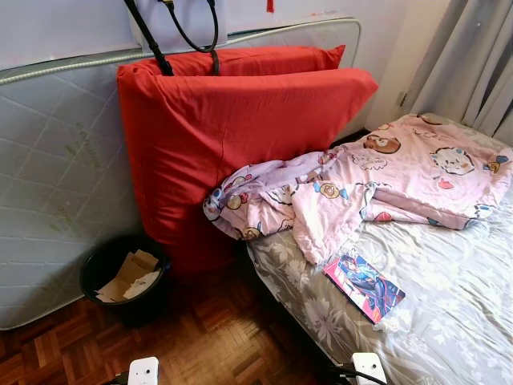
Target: Clean up the room
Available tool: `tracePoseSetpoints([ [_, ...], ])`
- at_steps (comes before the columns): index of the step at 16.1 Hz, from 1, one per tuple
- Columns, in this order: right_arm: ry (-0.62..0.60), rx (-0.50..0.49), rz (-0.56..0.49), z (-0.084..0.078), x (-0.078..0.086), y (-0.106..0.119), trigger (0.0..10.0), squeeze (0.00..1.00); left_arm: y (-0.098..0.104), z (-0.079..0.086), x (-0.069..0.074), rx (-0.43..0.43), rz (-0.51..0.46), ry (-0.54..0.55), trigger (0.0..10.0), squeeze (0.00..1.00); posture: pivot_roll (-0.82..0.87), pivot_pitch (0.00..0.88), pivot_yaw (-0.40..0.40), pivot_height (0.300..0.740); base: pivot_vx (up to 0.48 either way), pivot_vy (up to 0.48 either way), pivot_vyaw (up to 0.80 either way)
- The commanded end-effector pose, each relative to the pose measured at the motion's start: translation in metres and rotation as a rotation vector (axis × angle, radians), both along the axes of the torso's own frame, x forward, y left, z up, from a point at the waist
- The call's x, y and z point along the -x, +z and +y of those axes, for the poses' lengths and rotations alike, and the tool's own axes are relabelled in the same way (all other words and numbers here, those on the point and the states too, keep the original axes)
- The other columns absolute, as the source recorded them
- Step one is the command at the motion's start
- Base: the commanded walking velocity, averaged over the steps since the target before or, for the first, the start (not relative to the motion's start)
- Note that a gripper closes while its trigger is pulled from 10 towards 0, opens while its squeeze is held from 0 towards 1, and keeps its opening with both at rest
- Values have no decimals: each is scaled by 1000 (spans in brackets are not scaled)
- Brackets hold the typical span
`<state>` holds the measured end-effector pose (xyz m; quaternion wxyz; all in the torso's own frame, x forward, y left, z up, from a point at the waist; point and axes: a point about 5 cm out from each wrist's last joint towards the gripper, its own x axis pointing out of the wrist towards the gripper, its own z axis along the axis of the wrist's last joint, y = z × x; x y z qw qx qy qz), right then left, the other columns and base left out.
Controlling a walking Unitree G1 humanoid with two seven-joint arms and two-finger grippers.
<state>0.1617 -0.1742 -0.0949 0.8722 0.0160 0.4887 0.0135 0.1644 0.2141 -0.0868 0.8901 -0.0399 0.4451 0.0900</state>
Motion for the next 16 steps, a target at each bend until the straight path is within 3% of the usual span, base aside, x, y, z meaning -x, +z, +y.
tracePoseSetpoints([
  [1,-168,-88,-187,-26,-61,35,10000,0,-9,-34,8,30,76,-152,10000,0,119,0,-127,740,0,0,0],
  [16,-158,-68,-175,-27,-62,35,10000,0,-9,-33,7,21,77,-149,10000,0,115,0,-134,740,0,0,0],
])
